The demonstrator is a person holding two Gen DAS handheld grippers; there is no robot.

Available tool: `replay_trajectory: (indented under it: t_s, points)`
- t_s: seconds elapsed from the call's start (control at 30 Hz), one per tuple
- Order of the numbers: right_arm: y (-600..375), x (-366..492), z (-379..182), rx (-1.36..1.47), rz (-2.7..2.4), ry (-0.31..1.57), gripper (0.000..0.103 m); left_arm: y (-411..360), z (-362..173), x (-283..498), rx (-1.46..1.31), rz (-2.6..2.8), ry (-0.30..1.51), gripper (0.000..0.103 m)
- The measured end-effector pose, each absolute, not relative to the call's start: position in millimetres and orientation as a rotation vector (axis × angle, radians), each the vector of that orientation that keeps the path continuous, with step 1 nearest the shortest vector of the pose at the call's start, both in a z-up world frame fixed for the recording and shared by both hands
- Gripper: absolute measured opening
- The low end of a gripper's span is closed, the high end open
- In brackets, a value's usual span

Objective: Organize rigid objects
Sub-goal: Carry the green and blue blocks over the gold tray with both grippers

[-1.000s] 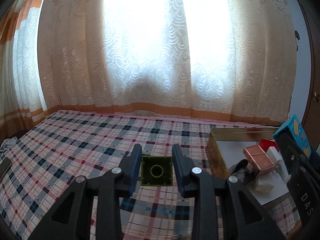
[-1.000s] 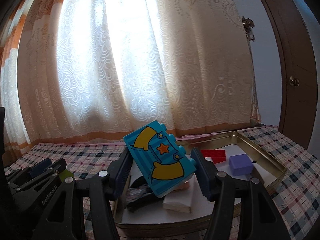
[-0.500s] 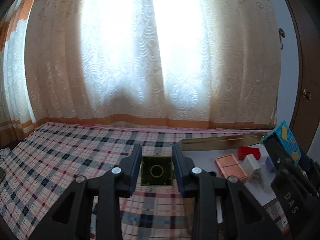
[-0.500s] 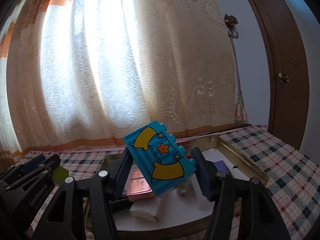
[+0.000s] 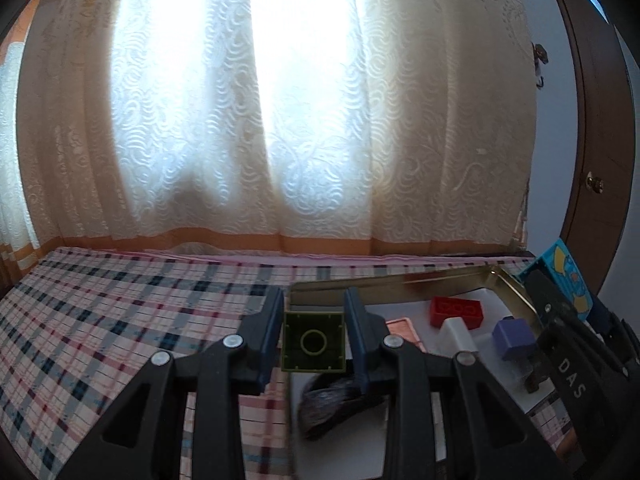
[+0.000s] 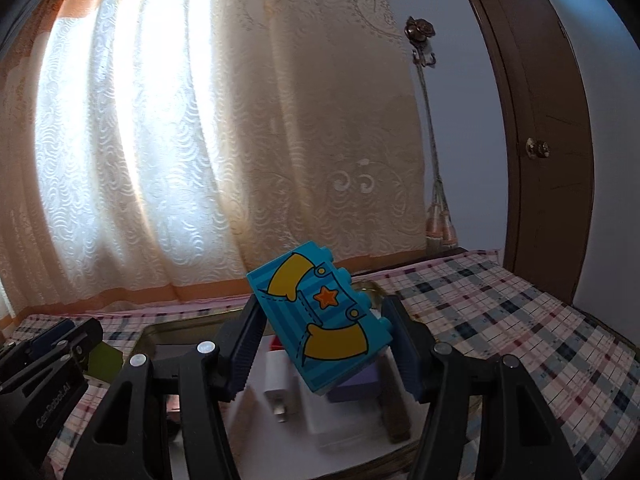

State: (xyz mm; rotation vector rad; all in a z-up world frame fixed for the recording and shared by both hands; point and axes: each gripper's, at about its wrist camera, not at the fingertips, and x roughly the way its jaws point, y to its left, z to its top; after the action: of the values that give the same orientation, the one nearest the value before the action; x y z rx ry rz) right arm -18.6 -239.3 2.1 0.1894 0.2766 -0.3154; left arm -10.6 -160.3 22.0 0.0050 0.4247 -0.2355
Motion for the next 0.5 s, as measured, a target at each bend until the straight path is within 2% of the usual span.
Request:
replay_trajectory:
  t_s: [0.5]
  points:
    - [-272,8,-1,0.188,-0.349,0.314,0.062,-201,8,5,0.021,-0.270,0.472,0.030]
